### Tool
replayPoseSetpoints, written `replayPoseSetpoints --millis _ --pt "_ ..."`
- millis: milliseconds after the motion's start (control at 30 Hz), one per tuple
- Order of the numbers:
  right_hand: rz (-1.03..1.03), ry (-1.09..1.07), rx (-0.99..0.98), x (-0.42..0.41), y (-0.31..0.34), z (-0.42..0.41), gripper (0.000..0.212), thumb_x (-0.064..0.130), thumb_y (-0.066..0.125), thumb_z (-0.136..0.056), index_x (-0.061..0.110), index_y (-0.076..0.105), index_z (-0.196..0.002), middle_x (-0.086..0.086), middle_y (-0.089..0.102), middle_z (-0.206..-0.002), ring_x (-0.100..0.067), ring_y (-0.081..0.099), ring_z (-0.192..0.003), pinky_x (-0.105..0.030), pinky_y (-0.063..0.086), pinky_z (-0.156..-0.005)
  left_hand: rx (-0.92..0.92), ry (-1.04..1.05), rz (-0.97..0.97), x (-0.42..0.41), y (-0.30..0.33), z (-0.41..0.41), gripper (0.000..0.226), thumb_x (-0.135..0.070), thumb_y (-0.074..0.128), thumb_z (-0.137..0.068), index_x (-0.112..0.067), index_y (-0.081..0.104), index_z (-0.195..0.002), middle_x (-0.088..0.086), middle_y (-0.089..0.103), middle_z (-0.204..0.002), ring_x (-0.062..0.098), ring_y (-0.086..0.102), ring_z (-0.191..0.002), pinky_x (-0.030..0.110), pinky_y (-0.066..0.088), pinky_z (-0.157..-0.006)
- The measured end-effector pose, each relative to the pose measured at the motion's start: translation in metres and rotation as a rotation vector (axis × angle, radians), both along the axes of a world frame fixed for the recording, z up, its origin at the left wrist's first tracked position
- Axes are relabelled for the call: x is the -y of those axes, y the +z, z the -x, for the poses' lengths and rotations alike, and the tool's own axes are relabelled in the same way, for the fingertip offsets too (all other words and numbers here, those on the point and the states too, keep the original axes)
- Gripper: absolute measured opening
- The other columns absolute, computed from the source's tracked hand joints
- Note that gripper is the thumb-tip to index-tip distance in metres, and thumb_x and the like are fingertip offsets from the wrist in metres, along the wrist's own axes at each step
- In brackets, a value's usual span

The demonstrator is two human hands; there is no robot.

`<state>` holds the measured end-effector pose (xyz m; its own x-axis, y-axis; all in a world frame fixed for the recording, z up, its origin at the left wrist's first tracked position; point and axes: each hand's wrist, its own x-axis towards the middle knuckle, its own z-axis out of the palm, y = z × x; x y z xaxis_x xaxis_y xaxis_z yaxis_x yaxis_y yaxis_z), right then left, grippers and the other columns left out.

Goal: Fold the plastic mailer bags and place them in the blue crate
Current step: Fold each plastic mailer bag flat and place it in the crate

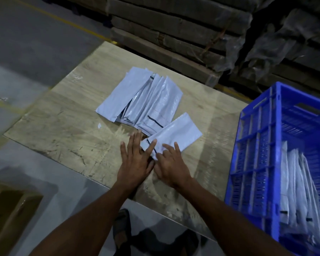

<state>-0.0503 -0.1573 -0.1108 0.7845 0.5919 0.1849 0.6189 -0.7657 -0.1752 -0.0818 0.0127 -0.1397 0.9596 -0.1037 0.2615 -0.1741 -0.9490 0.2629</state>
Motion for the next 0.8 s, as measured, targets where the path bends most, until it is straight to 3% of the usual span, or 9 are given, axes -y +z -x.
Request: replayPoseSetpoints --millis 133,200,333,433,533,600,667,733,800 --pt "-0.123 -0.036 -0.034 0.004 0.015 0.0 0.03 0.021 0.045 -0.094 0.002 0.068 -0.1 -0.017 0.064 -0.088 -0.038 0.061 -0.091 -0.053 0.046 -0.096 -0.118 -0.092 -0.118 -0.002 -0.002 -0.002 0.08 -0.03 0.075 -0.085 -0.037 0.037 -0.155 0.021 0.021 -0.168 0.046 0.019 -0.154 0.082 0.015 -0.109" --pt "-0.091 -0.059 -0.022 0.02 0.019 -0.016 0.033 0.023 0.043 -0.093 0.004 0.068 -0.101 -0.019 0.067 -0.099 -0.039 0.06 -0.105 -0.051 0.047 -0.098 -0.111 -0.159 -0.136 -0.005 -0.003 -0.002 0.086 -0.024 0.084 -0.076 -0.038 0.042 -0.149 0.02 0.032 -0.164 0.045 0.026 -0.151 0.085 0.017 -0.106" --pt "0.1 -0.073 -0.218 0.055 0.009 -0.025 0.062 0.047 0.033 -0.097 0.006 0.057 -0.137 -0.021 0.05 -0.147 -0.041 0.04 -0.141 -0.059 0.03 -0.115 -0.11 -0.329 -0.144 -0.026 -0.002 0.001 0.093 -0.017 0.088 -0.072 -0.036 0.042 -0.151 0.017 0.039 -0.162 0.041 0.029 -0.149 0.08 0.026 -0.108" --pt "0.178 -0.136 -0.399 0.059 -0.005 0.002 0.073 0.059 0.02 -0.098 0.015 0.036 -0.155 -0.013 0.024 -0.165 -0.035 0.017 -0.153 -0.058 0.018 -0.121 -0.152 -0.471 -0.195 -0.051 -0.001 0.003 0.081 -0.017 0.072 -0.084 -0.032 0.037 -0.155 0.011 0.036 -0.164 0.04 0.029 -0.151 0.067 0.023 -0.117" --pt "0.12 -0.188 -0.295 0.044 -0.012 0.037 0.064 0.052 0.029 -0.101 0.013 0.041 -0.151 -0.017 0.032 -0.161 -0.039 0.029 -0.148 -0.061 0.029 -0.116 -0.194 -0.495 -0.067 -0.069 0.006 0.002 0.062 -0.024 0.04 -0.091 -0.022 0.043 -0.154 0.011 0.045 -0.159 0.036 0.038 -0.149 0.06 0.026 -0.119" --pt "0.071 -0.238 -0.234 0.027 -0.012 0.054 0.06 0.048 0.031 -0.102 0.013 0.044 -0.149 -0.017 0.035 -0.159 -0.036 0.032 -0.147 -0.058 0.03 -0.116 -0.164 -0.366 0.044 -0.064 0.019 -0.001 0.059 -0.026 0.037 -0.09 -0.011 0.057 -0.144 0.013 0.057 -0.149 0.033 0.052 -0.139 0.062 0.036 -0.116" --pt "0.027 -0.264 -0.194 0.012 -0.007 0.065 0.055 0.043 0.032 -0.102 0.011 0.05 -0.144 -0.016 0.04 -0.157 -0.033 0.035 -0.146 -0.054 0.026 -0.116 -0.076 -0.331 0.041 -0.043 0.026 0.003 0.056 -0.026 0.04 -0.09 -0.003 0.066 -0.134 0.015 0.065 -0.139 0.031 0.06 -0.13 0.052 0.037 -0.115" --pt "0.058 -0.238 -0.176 0.003 -0.009 0.072 0.056 0.038 0.033 -0.099 0.008 0.052 -0.143 -0.014 0.042 -0.156 -0.03 0.037 -0.146 -0.054 0.021 -0.115 -0.085 -0.376 -0.007 -0.014 0.018 0.016 0.056 -0.025 0.04 -0.091 0.0 0.063 -0.136 0.017 0.064 -0.139 0.031 0.059 -0.132 0.047 0.029 -0.114" --pt "0.131 -0.202 -0.175 0.0 -0.015 0.079 0.06 0.037 0.029 -0.099 0.009 0.045 -0.15 -0.011 0.034 -0.161 -0.027 0.027 -0.151 -0.058 0.018 -0.117 -0.121 -0.344 -0.092 0.003 0.005 0.032 0.056 -0.027 0.036 -0.099 -0.002 0.053 -0.147 0.016 0.055 -0.151 0.03 0.048 -0.144 0.046 0.025 -0.118"
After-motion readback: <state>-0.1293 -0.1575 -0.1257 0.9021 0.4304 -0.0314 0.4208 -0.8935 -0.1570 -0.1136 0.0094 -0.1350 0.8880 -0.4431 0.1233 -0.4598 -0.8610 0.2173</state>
